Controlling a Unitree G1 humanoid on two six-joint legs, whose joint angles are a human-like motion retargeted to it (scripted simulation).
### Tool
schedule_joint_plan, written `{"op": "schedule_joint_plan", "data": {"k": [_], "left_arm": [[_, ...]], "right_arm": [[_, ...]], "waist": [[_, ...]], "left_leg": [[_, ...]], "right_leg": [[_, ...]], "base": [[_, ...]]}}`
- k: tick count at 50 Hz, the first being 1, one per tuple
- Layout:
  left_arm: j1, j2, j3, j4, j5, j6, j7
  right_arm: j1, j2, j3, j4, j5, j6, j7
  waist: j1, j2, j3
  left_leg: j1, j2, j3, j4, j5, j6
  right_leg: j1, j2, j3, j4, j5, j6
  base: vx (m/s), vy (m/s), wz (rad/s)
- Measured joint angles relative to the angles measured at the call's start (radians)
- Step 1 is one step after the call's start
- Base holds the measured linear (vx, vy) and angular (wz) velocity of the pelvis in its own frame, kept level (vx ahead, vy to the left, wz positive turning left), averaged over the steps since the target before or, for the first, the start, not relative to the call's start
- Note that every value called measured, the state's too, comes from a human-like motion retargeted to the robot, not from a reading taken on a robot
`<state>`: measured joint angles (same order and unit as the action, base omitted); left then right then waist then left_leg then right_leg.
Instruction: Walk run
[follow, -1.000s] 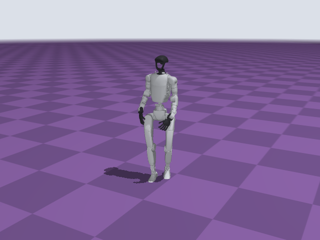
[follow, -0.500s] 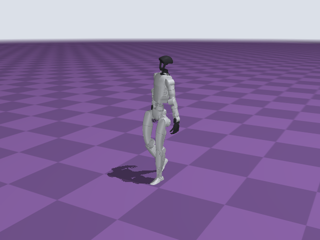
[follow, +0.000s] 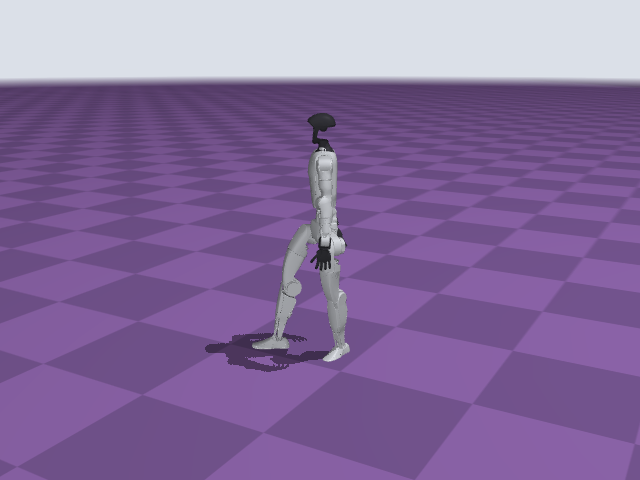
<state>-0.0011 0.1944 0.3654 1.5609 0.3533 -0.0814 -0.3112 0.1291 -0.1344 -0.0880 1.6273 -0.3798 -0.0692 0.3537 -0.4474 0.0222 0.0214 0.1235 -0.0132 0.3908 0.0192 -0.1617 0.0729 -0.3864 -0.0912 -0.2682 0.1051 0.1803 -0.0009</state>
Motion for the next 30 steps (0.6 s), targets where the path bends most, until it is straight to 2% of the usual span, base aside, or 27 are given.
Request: {"op": "schedule_joint_plan", "data": {"k": [2, 4, 7, 8, 10, 13, 16, 18, 19, 22, 25, 30], "left_arm": [[-0.026, -0.037, -0.029, -0.009, 0.011, -0.002, -0.013], [-0.042, -0.081, -0.056, -0.021, 0.037, 0.000, -0.024], [-0.032, -0.147, -0.090, -0.045, 0.093, -0.004, -0.037], [-0.017, -0.168, -0.101, -0.055, 0.113, -0.007, -0.039], [0.022, -0.208, -0.131, -0.070, 0.147, -0.022, -0.036], [0.086, -0.255, -0.148, -0.083, 0.202, -0.039, 0.075], [0.104, -0.238, -0.136, -0.104, 0.085, -0.122, 0.107], [0.105, -0.216, -0.126, -0.095, 0.016, -0.180, 0.092], [0.099, -0.201, -0.123, -0.082, -0.006, -0.192, 0.079], [0.070, -0.154, -0.096, -0.035, -0.048, -0.161, 0.028], [0.063, -0.122, -0.076, 0.006, -0.048, -0.094, 0.029], [0.087, -0.112, -0.065, 0.015, 0.058, -0.133, 0.179]], "right_arm": [[0.011, -0.009, -0.009, -0.011, -0.003, -0.012, -0.002], [0.031, -0.025, -0.028, -0.019, -0.007, -0.019, 0.000], [0.068, -0.054, -0.072, -0.018, -0.009, -0.013, 0.006], [0.076, -0.064, -0.087, -0.010, -0.008, -0.003, 0.007], [0.086, -0.082, -0.125, 0.006, -0.008, 0.029, 0.000], [0.078, -0.109, -0.179, 0.018, 0.003, 0.071, -0.046], [0.022, -0.129, -0.178, 0.006, 0.019, 0.089, -0.114], [-0.026, -0.133, -0.165, -0.008, 0.032, 0.089, -0.153], [-0.058, -0.134, -0.153, -0.014, 0.038, 0.088, -0.164], [-0.172, -0.134, -0.093, -0.036, 0.043, 0.096, -0.171], [-0.263, -0.113, -0.036, -0.084, 0.002, 0.114, -0.180], [-0.321, -0.048, 0.025, -0.207, -0.057, 0.052, -0.224]], "waist": [[-0.008, 0.031, -0.004], [-0.012, 0.063, -0.019], [-0.013, 0.088, -0.063], [-0.006, 0.097, -0.079], [0.022, 0.115, -0.115], [0.019, 0.127, -0.156], [0.008, 0.110, -0.175], [0.014, 0.082, -0.185], [0.022, 0.069, -0.186], [0.034, 0.044, -0.165], [0.032, 0.042, -0.142], [0.076, 0.060, -0.114]], "left_leg": [[0.005, 0.012, 0.000, 0.007, -0.013, -0.012], [0.009, 0.023, -0.001, 0.017, -0.025, -0.027], [0.022, 0.022, -0.016, 0.036, -0.041, -0.053], [0.028, 0.027, -0.015, 0.044, -0.043, -0.061], [0.039, 0.042, 0.010, 0.065, -0.022, -0.093], [0.036, 0.065, 0.007, 0.138, 0.121, -0.163], [0.015, 0.063, 0.013, 0.268, 0.278, -0.217], [-0.013, 0.053, 0.028, 0.389, 0.346, -0.204], [-0.033, 0.051, 0.026, 0.456, 0.347, -0.198], [-0.085, 0.047, 0.002, 0.592, 0.302, -0.200], [-0.105, 0.040, -0.007, 0.575, 0.259, -0.171], [-0.138, 0.063, -0.005, 0.356, 0.175, -0.072]], "right_leg": [[0.017, -0.019, -0.100, 0.031, -0.046, -0.064], [0.058, -0.041, -0.228, 0.047, -0.102, -0.096], [0.125, -0.050, -0.362, -0.001, -0.097, -0.076], [0.128, -0.025, -0.312, -0.016, -0.108, -0.086], [0.137, -0.001, -0.260, -0.010, -0.153, -0.058], [0.168, 0.019, -0.244, -0.039, -0.178, -0.034], [0.188, 0.015, -0.216, -0.058, -0.194, -0.042], [0.203, 0.000, -0.152, -0.057, -0.208, -0.043], [0.211, -0.008, -0.131, -0.056, -0.213, -0.043], [0.239, -0.017, -0.091, -0.051, -0.220, -0.040], [0.265, -0.003, -0.051, -0.042, -0.222, -0.042], [0.292, 0.056, 0.046, -0.028, -0.226, -0.060]], "base": [[0.28, -0.09, 0.05], [0.38, -0.20, 0.19], [0.46, -0.31, 0.19], [0.55, -0.52, -0.18], [0.57, -0.52, -0.29], [0.51, -0.41, -0.17], [0.34, -0.39, -0.89], [0.29, -0.36, -1.24], [0.27, -0.37, -1.42], [0.22, -0.29, -1.66], [0.29, -0.27, -1.80], [0.33, -0.18, -1.82]]}}
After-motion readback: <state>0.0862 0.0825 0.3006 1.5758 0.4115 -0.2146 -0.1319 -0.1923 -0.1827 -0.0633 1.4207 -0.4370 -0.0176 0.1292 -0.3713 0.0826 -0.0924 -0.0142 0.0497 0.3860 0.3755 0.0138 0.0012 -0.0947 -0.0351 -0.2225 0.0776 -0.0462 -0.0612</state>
